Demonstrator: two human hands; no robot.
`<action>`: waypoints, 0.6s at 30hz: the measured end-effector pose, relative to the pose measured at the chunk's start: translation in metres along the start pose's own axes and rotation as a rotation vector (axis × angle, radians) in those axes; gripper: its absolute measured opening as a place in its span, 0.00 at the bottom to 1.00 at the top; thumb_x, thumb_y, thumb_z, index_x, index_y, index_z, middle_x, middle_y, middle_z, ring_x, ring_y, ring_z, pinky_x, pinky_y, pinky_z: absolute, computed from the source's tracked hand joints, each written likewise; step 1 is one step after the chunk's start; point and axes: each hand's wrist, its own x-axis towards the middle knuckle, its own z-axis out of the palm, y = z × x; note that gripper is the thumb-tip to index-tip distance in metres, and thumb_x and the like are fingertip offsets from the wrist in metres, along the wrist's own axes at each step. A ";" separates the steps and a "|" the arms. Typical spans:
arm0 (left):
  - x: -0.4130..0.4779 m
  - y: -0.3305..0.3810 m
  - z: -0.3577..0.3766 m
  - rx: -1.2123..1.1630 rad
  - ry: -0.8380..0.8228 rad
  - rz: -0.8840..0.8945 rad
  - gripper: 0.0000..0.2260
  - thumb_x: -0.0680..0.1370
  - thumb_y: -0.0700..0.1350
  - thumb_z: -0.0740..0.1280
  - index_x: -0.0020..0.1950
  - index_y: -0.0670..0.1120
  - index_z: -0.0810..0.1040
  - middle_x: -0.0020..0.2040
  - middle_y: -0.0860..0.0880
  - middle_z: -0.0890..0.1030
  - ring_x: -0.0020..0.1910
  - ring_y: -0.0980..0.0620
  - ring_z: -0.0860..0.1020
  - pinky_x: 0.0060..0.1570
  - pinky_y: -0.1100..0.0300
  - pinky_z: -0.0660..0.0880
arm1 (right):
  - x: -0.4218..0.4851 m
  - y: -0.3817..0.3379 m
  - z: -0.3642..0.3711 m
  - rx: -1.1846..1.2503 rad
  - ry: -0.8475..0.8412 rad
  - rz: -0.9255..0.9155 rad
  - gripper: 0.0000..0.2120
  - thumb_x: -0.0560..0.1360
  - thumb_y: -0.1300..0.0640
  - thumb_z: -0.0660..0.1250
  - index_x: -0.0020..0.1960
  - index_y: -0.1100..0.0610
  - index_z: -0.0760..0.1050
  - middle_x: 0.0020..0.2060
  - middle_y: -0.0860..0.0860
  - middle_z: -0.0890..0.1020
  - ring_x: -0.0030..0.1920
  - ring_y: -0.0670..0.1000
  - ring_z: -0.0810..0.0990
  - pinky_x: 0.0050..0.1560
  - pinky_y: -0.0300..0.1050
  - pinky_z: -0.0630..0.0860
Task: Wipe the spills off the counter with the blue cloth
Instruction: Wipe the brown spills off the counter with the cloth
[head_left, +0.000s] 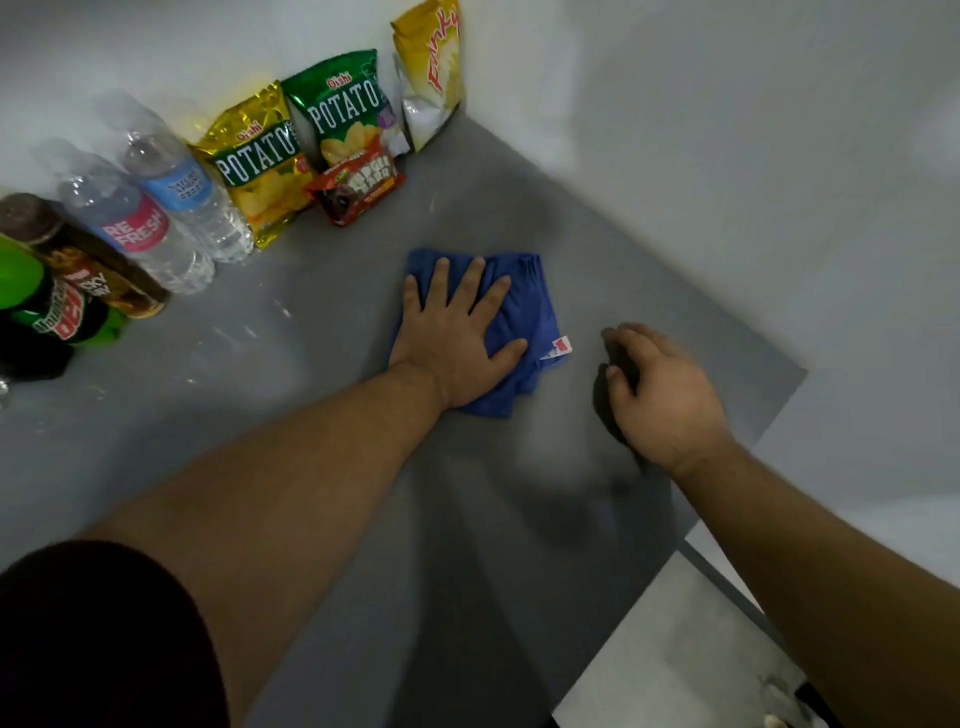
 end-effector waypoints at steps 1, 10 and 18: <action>-0.015 -0.001 0.002 -0.005 0.005 -0.009 0.40 0.77 0.74 0.43 0.85 0.56 0.47 0.87 0.48 0.48 0.84 0.35 0.48 0.79 0.29 0.47 | -0.002 -0.002 0.001 -0.006 -0.009 -0.011 0.22 0.82 0.53 0.63 0.76 0.52 0.70 0.74 0.52 0.72 0.73 0.56 0.70 0.75 0.50 0.65; -0.181 -0.028 0.024 -0.036 0.027 -0.232 0.38 0.79 0.73 0.48 0.85 0.55 0.50 0.86 0.47 0.51 0.84 0.36 0.51 0.78 0.28 0.52 | -0.021 -0.011 0.005 -0.061 -0.090 -0.119 0.23 0.80 0.56 0.64 0.74 0.59 0.72 0.73 0.59 0.72 0.72 0.62 0.71 0.75 0.54 0.66; -0.346 -0.024 0.036 -0.066 0.041 -0.573 0.37 0.79 0.71 0.50 0.85 0.55 0.54 0.86 0.44 0.55 0.83 0.34 0.54 0.77 0.28 0.56 | -0.045 -0.015 0.007 -0.043 -0.108 -0.158 0.22 0.80 0.56 0.63 0.73 0.59 0.73 0.73 0.58 0.73 0.72 0.62 0.71 0.75 0.54 0.67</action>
